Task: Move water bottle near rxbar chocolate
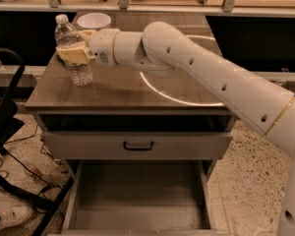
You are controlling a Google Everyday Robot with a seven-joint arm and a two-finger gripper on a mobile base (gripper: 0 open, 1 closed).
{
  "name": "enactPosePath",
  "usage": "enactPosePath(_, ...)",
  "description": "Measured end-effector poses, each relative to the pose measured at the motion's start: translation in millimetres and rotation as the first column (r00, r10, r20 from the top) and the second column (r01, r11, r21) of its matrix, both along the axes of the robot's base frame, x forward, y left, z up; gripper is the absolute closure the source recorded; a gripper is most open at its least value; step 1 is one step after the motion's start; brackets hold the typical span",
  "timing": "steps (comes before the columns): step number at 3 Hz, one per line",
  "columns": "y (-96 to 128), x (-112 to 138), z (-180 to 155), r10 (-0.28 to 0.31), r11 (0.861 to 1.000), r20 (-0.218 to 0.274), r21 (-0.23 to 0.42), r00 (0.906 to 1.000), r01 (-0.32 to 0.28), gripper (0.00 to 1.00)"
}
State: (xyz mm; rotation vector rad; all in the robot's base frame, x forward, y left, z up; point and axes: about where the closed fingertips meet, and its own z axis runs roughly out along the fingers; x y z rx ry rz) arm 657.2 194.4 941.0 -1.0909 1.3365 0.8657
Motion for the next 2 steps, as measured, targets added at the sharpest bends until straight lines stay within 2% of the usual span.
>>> enactPosePath(1,2.5,-1.2,0.2,0.004,1.000,0.000,0.000,1.0000,-0.004,0.15)
enactPosePath(2,4.8,-2.4,0.4,0.008,1.000,0.000,0.000,1.0000,-0.008,0.00)
